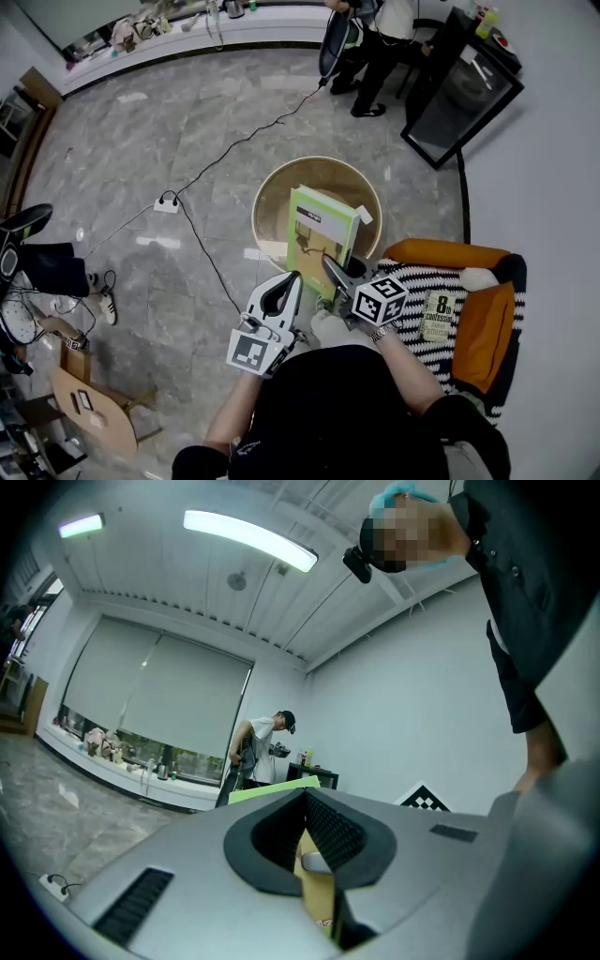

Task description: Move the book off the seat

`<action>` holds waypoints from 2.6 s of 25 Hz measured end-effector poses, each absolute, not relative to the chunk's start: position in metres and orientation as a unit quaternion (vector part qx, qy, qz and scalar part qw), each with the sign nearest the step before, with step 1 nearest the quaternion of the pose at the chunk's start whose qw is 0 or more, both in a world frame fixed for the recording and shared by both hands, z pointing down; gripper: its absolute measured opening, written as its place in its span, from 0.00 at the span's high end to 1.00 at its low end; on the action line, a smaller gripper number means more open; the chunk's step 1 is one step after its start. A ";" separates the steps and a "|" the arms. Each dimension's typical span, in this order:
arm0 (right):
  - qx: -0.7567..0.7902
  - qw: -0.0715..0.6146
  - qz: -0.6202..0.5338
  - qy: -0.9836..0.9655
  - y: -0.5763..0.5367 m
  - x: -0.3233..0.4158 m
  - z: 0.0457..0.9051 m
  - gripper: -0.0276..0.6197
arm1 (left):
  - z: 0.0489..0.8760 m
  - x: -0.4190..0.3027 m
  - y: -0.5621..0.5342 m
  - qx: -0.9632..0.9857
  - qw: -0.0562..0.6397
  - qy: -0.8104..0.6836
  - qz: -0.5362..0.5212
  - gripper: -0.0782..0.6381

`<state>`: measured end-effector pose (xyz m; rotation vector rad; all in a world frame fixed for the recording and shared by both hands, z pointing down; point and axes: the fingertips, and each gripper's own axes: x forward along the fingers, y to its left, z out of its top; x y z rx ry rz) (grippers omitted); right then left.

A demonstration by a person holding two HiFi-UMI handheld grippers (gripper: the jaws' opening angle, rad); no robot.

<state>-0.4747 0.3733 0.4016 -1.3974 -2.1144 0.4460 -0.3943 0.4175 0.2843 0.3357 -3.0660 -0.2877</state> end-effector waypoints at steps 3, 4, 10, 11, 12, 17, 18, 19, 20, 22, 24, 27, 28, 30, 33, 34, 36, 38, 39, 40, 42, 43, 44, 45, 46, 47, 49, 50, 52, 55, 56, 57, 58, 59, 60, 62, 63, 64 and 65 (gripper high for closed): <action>-0.529 0.282 0.174 -0.782 0.380 -0.499 0.401 0.75 | 0.275 -0.412 0.423 0.091 0.020 -0.992 -0.083 0.88; -0.531 0.283 0.176 -0.779 0.382 -0.505 0.401 0.75 | 0.272 -0.417 0.425 0.085 0.017 -0.993 -0.081 0.88; -0.545 0.298 0.171 -0.765 0.399 -0.530 0.410 0.75 | 0.275 -0.434 0.441 0.044 0.018 -0.994 -0.094 0.88; -0.544 0.302 0.173 -0.763 0.401 -0.532 0.412 0.75 | 0.277 -0.436 0.443 0.043 0.019 -0.995 -0.094 0.88; -0.544 0.306 0.174 -0.762 0.403 -0.533 0.415 0.75 | 0.279 -0.438 0.445 0.042 0.020 -0.995 -0.092 0.88; -0.536 0.324 0.168 -0.761 0.417 -0.542 0.433 0.75 | 0.291 -0.453 0.469 0.038 0.025 -0.993 -0.106 0.88; -0.532 0.328 0.167 -0.762 0.420 -0.545 0.437 0.75 | 0.295 -0.456 0.475 0.040 0.027 -0.993 -0.108 0.88; -0.528 0.332 0.166 -0.764 0.424 -0.547 0.441 0.75 | 0.298 -0.459 0.480 0.043 0.030 -0.992 -0.111 0.88; -0.523 0.335 0.165 -0.766 0.428 -0.550 0.445 0.75 | 0.303 -0.463 0.487 0.046 0.033 -0.992 -0.115 0.88; -0.511 0.342 0.165 -0.771 0.435 -0.556 0.454 0.75 | 0.312 -0.472 0.500 0.053 0.037 -0.990 -0.121 0.88; -0.496 0.351 0.166 -0.777 0.442 -0.564 0.465 0.75 | 0.321 -0.483 0.513 0.061 0.040 -0.989 -0.129 0.88; -0.475 0.365 0.166 -0.783 0.453 -0.578 0.484 0.75 | 0.337 -0.502 0.531 0.075 0.049 -0.986 -0.140 0.88; -0.469 0.370 0.166 -0.785 0.459 -0.583 0.490 0.75 | 0.342 -0.508 0.537 0.081 0.052 -0.985 -0.142 0.88; -0.457 0.380 0.166 -0.787 0.471 -0.593 0.503 0.75 | 0.350 -0.523 0.549 0.096 0.058 -0.983 -0.143 0.88; -0.442 0.392 0.176 -0.788 0.494 -0.604 0.519 0.75 | 0.356 -0.544 0.569 0.116 0.058 -0.981 -0.143 0.88; -0.438 0.395 0.180 -0.787 0.503 -0.606 0.523 0.75 | 0.361 -0.550 0.576 0.119 0.060 -0.981 -0.144 0.88; -0.433 0.400 0.184 -0.786 0.522 -0.612 0.533 0.75 | 0.371 -0.562 0.593 0.120 0.067 -0.980 -0.144 0.88; -0.430 0.407 0.182 -0.785 0.538 -0.616 0.546 0.75 | 0.380 -0.571 0.609 0.117 0.070 -0.980 -0.146 0.88; -0.429 0.410 0.179 -0.785 0.545 -0.618 0.553 0.75 | 0.384 -0.576 0.616 0.116 0.069 -0.980 -0.147 0.88; -0.427 0.414 0.176 -0.784 0.551 -0.620 0.561 0.75 | 0.388 -0.581 0.624 0.115 0.068 -0.980 -0.148 0.88; -0.422 0.423 0.173 -0.783 0.563 -0.626 0.576 0.75 | 0.397 -0.591 0.636 0.113 0.068 -0.980 -0.152 0.88; -0.418 0.427 0.172 -0.783 0.567 -0.630 0.584 0.75 | 0.403 -0.595 0.641 0.113 0.071 -0.979 -0.154 0.88; -0.414 0.432 0.171 -0.783 0.571 -0.633 0.593 0.75 | 0.410 -0.598 0.645 0.114 0.075 -0.978 -0.156 0.88; -0.409 0.436 0.171 -0.783 0.574 -0.636 0.601 0.75 | 0.417 -0.602 0.649 0.116 0.079 -0.977 -0.158 0.88; -0.404 0.441 0.171 -0.783 0.578 -0.639 0.610 0.75 | 0.423 -0.605 0.652 0.118 0.083 -0.977 -0.159 0.88; -0.398 0.445 0.172 -0.783 0.581 -0.642 0.618 0.75 | 0.428 -0.608 0.655 0.121 0.085 -0.976 -0.161 0.88; -0.387 0.452 0.176 -0.784 0.586 -0.648 0.635 0.75 | 0.439 -0.614 0.660 0.128 0.089 -0.974 -0.163 0.88; -0.381 0.456 0.177 -0.784 0.588 -0.651 0.644 0.75 | 0.446 -0.617 0.663 0.131 0.091 -0.974 -0.164 0.88; -0.372 0.462 0.180 -0.785 0.595 -0.659 0.665 0.75 | 0.461 -0.625 0.671 0.132 0.093 -0.973 -0.164 0.88; -0.360 0.471 0.182 -0.785 0.605 -0.668 0.697 0.75 | 0.485 -0.636 0.683 0.130 0.096 -0.972 -0.169 0.88; -0.356 0.474 0.182 -0.784 0.608 -0.669 0.707 0.75 | 0.493 -0.638 0.688 0.130 0.097 -0.972 -0.172 0.88; -0.351 0.479 0.182 -0.784 0.612 -0.671 0.717 0.75 | 0.501 -0.640 0.692 0.130 0.099 -0.971 -0.174 0.88; -0.348 0.483 0.181 -0.783 0.616 -0.672 0.726 0.75 | 0.509 -0.643 0.696 0.130 0.100 -0.971 -0.175 0.88; -0.346 0.487 0.178 -0.782 0.619 -0.674 0.735 0.75 | 0.515 -0.645 0.700 0.129 0.098 -0.971 -0.178 0.88; -0.346 0.490 0.174 -0.781 0.623 -0.675 0.743 0.75 | 0.521 -0.647 0.703 0.129 0.094 -0.971 -0.180 0.88; -0.349 0.493 0.170 -0.779 0.629 -0.675 0.758 0.75 | 0.534 -0.648 0.708 0.126 0.097 -0.971 -0.180 0.88; -0.349 0.497 0.172 -0.776 0.632 -0.675 0.766 0.75 | 0.544 -0.648 0.711 0.123 0.105 -0.970 -0.179 0.88; -0.348 0.502 0.176 -0.772 0.636 -0.676 0.774 0.75 | 0.553 -0.649 0.714 0.121 0.110 -0.970 -0.177 0.88; -0.346 0.508 0.180 -0.768 0.640 -0.676 0.782 0.75 | 0.562 -0.650 0.719 0.118 0.113 -0.971 -0.177 0.88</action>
